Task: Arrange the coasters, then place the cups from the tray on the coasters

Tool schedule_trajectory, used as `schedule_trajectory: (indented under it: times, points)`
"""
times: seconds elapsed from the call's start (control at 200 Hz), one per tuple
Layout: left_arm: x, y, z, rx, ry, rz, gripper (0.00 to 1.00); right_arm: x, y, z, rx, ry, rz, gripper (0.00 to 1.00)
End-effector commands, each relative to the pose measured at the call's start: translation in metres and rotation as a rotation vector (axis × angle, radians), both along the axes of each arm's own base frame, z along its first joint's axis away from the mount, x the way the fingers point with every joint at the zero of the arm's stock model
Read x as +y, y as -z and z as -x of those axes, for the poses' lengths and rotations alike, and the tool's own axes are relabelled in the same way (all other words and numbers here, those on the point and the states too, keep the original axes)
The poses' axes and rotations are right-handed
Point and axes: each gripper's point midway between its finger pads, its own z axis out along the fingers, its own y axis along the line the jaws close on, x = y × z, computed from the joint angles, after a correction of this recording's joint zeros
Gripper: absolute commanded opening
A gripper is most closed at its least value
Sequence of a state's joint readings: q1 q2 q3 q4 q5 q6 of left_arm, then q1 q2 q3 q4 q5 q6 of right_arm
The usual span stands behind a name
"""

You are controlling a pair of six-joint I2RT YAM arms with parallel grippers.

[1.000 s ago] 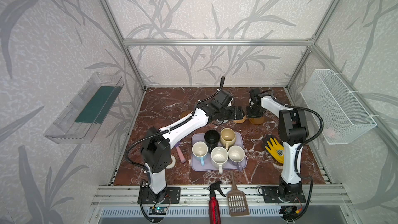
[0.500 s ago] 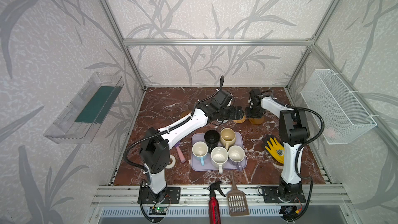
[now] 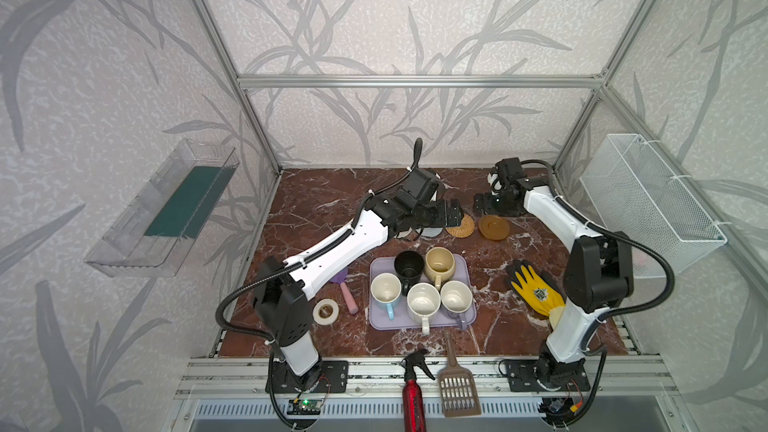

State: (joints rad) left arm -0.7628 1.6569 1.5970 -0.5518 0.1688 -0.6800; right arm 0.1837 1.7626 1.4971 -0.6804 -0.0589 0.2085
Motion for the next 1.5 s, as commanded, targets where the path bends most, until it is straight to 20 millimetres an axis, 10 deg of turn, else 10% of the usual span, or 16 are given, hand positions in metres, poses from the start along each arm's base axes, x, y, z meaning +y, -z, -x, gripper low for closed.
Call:
schedule_trajectory:
  times: [0.0, 0.215, 0.67, 1.495]
  points:
    - [0.034, -0.009, 0.012, -0.020, -0.046, -0.057, 0.99, 0.003, -0.033, 0.023, -0.052, -0.020, -0.038, 0.99]
    - [0.080, 0.009, 0.045, 0.038, -0.092, -0.166, 0.91, 0.022, -0.068, 0.071, -0.111, -0.087, -0.184, 0.99]
    - [0.127, 0.090, 0.100, 0.219, -0.058, -0.416, 0.63, 0.075, -0.075, 0.170, -0.163, -0.305, -0.376, 0.99]
    - [0.095, 0.137, 0.118, 0.313, 0.089, -0.600, 0.36, 0.088, -0.041, 0.199, -0.085, -0.332, -0.440, 0.99]
